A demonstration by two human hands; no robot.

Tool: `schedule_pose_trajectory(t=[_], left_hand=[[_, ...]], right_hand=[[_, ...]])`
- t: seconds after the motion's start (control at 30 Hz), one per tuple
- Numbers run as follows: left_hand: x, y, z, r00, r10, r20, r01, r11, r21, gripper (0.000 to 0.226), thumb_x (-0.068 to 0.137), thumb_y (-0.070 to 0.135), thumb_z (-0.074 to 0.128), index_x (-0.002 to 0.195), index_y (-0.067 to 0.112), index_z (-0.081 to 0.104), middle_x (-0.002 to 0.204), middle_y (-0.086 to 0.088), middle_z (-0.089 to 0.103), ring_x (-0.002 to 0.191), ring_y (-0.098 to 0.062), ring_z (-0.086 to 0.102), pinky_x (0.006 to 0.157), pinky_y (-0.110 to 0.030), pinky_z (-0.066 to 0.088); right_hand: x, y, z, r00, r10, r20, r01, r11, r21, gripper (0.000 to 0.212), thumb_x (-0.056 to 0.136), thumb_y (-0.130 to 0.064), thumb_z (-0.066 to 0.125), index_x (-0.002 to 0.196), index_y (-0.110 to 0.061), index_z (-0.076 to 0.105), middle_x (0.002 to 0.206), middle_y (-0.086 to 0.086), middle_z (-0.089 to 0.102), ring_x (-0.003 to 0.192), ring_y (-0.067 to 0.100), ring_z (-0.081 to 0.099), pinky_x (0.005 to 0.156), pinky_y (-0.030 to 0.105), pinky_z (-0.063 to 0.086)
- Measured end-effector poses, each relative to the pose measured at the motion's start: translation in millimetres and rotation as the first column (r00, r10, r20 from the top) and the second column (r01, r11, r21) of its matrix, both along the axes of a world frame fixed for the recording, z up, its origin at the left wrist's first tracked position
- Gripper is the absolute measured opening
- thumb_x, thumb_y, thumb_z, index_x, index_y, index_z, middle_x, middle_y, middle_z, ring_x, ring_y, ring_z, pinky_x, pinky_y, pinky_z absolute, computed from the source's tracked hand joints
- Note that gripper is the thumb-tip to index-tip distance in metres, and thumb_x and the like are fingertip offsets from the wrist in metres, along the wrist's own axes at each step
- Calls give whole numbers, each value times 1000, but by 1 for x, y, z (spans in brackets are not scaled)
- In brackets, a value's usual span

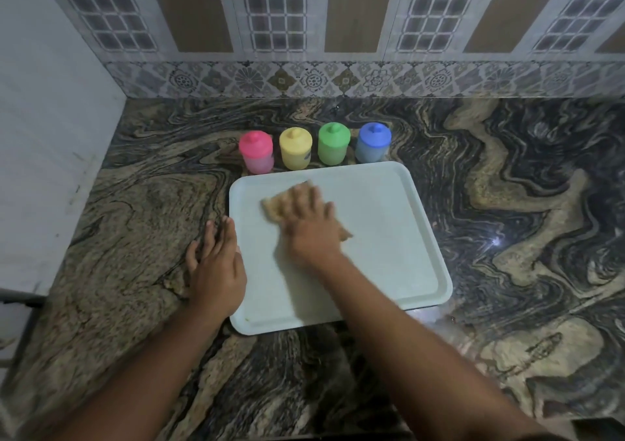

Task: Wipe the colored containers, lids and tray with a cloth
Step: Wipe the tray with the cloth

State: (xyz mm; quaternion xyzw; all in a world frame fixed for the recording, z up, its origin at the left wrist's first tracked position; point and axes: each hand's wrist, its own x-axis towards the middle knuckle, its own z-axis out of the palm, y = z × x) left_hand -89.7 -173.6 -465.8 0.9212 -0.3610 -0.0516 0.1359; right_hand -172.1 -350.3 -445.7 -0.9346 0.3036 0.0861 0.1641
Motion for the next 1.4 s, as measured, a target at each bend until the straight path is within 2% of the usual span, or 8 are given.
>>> schedule_pose_trajectory(t=[0.17,0.43,0.57,0.7,0.97,1.1,1.27,1.4], left_hand=[[2,1,0,1000,1,-3,-1,1000,-1,62,96,27,23,156,14,23,161,-1,30,153,-21,13,118,-47,11],[5,3,-5,1000,-24,18,24,1000,15,61,98,28,22,157,14,20,160,0,31,153,-22,11,117,-47,11],[3,3,-4,1000,-14,8,14,1000,9,61,97,28,22,157,15,22,163,0,25,153,-19,10,118,-46,9],[4,2,-4,1000,-5,13,5,1000,-8,62,95,28,23,156,14,26,162,-3,29,153,-20,13,118,-48,12],[3,2,-7,1000,-8,29,9,999,-36,61,96,27,25,155,12,28,158,-5,37,151,-25,20,116,-50,16],[2,0,-4,1000,12,10,-12,999,-38,61,96,28,24,155,13,27,159,-4,35,152,-22,17,117,-48,13],[3,0,-3,1000,13,-3,-13,1000,-7,64,94,30,22,156,16,25,160,-4,33,153,-20,13,118,-45,9],[3,1,-2,1000,2,-2,-2,1000,-25,63,94,28,25,155,14,29,159,-2,34,152,-22,17,117,-46,12]], right_hand=[[-97,56,-1,925,357,132,-367,928,62,62,102,-46,23,161,-31,18,170,-6,-3,156,34,-12,121,58,-7],[-56,-53,10,937,-345,-52,345,939,0,61,109,-37,24,163,-23,0,170,6,-18,154,37,-20,123,60,-5],[9,19,4,1000,-4,18,3,999,52,68,105,-33,33,163,-22,-2,169,8,-18,154,37,-21,123,59,-5],[-68,73,3,936,328,126,-339,937,87,68,103,-34,39,163,-28,7,170,-2,-14,152,31,-26,119,54,-18],[-90,-68,1,925,-380,-6,380,925,-19,61,108,-38,26,163,-22,7,171,5,-12,156,36,-14,121,60,-8],[2,-33,0,989,-142,-44,143,989,24,69,106,-37,33,163,-22,-4,165,4,-26,155,35,-20,124,58,-2],[-60,54,3,953,292,74,-297,953,57,60,107,-40,29,163,-32,7,171,-3,-11,154,31,-22,121,52,-14],[-127,23,-2,977,205,62,-206,978,11,63,99,-54,12,161,-40,16,169,-13,-5,156,29,-13,123,57,-5]])
